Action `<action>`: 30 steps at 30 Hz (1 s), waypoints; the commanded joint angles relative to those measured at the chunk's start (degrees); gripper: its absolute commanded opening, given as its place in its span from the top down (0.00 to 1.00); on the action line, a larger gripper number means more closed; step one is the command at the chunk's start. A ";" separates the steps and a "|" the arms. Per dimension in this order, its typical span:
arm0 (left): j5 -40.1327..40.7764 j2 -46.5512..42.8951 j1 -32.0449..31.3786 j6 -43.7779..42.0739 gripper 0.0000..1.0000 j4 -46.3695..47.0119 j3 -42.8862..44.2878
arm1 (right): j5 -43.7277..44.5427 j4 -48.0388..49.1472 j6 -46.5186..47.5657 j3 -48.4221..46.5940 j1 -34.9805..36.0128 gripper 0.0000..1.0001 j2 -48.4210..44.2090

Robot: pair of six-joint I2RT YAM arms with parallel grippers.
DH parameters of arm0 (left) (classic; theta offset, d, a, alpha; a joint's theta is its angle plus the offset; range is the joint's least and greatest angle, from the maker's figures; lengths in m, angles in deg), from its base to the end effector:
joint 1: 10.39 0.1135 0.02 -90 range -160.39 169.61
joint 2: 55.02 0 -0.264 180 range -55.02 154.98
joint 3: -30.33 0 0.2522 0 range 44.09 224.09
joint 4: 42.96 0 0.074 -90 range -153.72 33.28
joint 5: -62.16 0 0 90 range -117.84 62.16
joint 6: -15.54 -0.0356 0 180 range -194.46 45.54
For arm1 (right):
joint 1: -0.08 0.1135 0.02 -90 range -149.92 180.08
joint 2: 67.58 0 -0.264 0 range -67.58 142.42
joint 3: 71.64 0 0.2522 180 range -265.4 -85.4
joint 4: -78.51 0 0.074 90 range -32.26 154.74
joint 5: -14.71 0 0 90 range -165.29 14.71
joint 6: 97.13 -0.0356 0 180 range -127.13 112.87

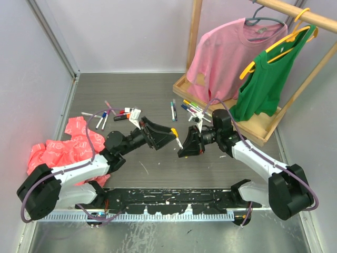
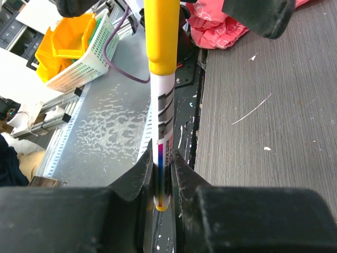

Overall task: Open the pen caps
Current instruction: Open the pen cap from the pen.

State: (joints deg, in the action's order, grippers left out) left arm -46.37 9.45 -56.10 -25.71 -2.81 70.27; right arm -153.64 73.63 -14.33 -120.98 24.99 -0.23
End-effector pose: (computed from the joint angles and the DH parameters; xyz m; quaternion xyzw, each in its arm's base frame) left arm 0.1591 -0.1793 0.2760 0.1124 0.5998 -0.6433 0.4625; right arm 0.1966 0.1297 0.2476 -0.4444 0.5846 0.6244 0.2662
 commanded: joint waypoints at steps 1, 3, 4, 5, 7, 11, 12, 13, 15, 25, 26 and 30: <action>-3.24 1.72 0.46 1.66 0.30 6.90 3.55 | -1.24 0.44 1.25 -2.77 -0.20 0.99 0.29; -3.52 2.69 0.48 2.07 0.35 7.23 3.89 | -1.27 0.46 1.28 -2.75 -0.21 0.99 0.24; -3.58 3.01 0.49 2.27 0.38 7.40 4.12 | -1.24 0.43 1.31 -2.76 -0.19 0.99 0.28; -3.74 3.46 0.49 2.49 0.42 7.45 4.35 | -1.20 0.43 1.28 -2.79 -0.17 0.99 0.33; -4.21 4.26 0.47 3.09 0.49 7.24 4.86 | -1.27 0.43 1.23 -2.74 -0.21 0.99 0.39; -5.12 6.31 0.51 4.65 0.64 7.93 5.79 | -1.22 0.26 1.31 -2.87 -0.14 0.99 0.63; -5.24 6.82 0.51 4.99 0.69 8.55 5.96 | -1.26 0.20 1.25 -2.84 -0.17 0.99 0.75; -5.43 7.30 0.53 5.28 0.75 8.92 6.08 | -1.32 0.17 1.28 -2.81 -0.20 0.99 0.88; -5.76 7.84 0.55 5.86 0.91 9.05 6.53 | -1.37 0.01 1.29 -2.92 -0.16 0.99 1.11; -1.82 4.94 0.41 1.99 1.00 2.63 4.64 | 2.27 -2.45 1.25 -4.35 -1.34 0.35 -0.21; -0.53 4.30 0.13 1.36 1.00 1.46 4.24 | 3.02 -2.53 1.17 -4.41 -1.88 0.33 -0.65; 3.76 3.28 -1.26 -1.12 1.00 -0.91 3.32 | 6.17 -1.51 0.71 -3.59 -2.73 0.32 -2.27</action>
State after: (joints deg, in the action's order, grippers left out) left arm -47.44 15.00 -56.21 -23.33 -2.37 74.03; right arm -150.73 70.46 -14.22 -122.73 23.00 0.31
